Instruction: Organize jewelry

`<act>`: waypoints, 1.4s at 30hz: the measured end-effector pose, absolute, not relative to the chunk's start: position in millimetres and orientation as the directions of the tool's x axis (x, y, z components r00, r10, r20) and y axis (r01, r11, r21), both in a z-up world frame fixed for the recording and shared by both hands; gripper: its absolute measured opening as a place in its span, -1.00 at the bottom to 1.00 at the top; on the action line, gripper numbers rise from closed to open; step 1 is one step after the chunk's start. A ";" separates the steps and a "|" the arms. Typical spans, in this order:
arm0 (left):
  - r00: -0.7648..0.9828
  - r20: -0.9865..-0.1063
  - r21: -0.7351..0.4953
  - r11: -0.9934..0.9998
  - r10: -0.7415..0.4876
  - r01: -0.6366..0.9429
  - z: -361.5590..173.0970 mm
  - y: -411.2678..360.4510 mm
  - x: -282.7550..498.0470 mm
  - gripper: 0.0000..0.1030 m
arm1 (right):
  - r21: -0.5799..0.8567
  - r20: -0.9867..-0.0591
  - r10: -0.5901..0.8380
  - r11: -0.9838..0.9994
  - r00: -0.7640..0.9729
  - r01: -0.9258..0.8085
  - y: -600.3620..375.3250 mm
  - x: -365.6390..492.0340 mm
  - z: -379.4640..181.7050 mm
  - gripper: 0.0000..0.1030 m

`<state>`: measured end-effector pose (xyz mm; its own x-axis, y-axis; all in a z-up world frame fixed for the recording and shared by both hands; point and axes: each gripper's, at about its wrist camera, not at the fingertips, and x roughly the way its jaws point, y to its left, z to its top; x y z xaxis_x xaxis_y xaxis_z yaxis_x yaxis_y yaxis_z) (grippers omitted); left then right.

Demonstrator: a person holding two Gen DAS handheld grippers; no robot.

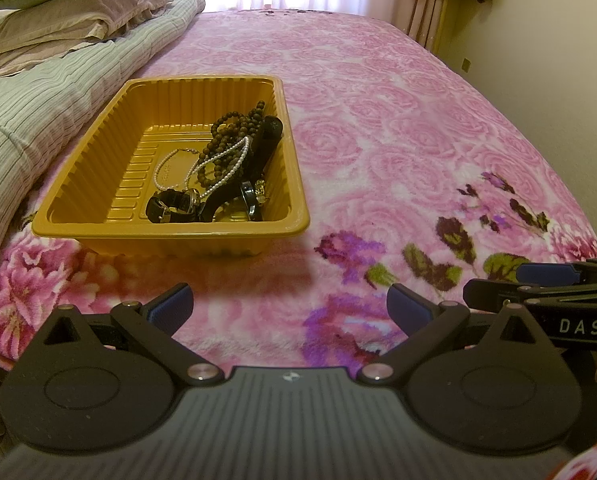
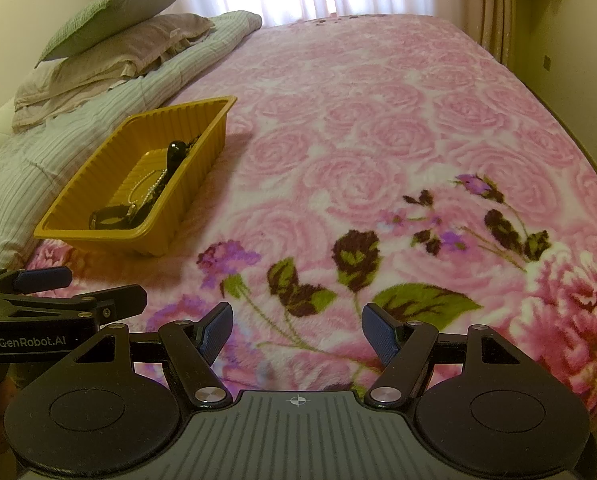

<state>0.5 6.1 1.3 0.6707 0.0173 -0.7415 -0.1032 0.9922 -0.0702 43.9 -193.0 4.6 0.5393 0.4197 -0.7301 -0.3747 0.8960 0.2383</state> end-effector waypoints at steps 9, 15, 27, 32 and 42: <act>0.671 -0.741 -0.069 0.992 0.018 -0.103 1.3 6.2 0.4 0.99 | 0.238 -0.730 0.420 0.896 0.540 -0.375 -192.2 43.6 5.2 0.39; 0.671 -0.741 -0.068 0.992 0.020 -0.105 1.6 6.1 0.6 0.99 | 0.239 -0.730 0.421 0.896 0.538 -0.375 -193.2 44.2 5.1 0.39; 0.676 -0.736 -0.061 0.993 0.026 -0.105 6.2 1.6 7.7 0.99 | 0.239 -0.730 0.419 0.897 0.540 -0.372 -202.0 47.8 9.4 0.39; 0.676 -0.737 -0.058 0.993 0.026 -0.101 5.0 -2.7 10.2 0.99 | 0.241 -0.731 0.419 0.897 0.538 -0.371 -208.3 52.4 9.3 0.39; 0.676 -0.737 -0.050 0.994 0.030 -0.098 3.2 -10.7 15.4 0.99 | 0.244 -0.733 0.420 0.897 0.536 -0.370 -214.6 56.2 8.9 0.39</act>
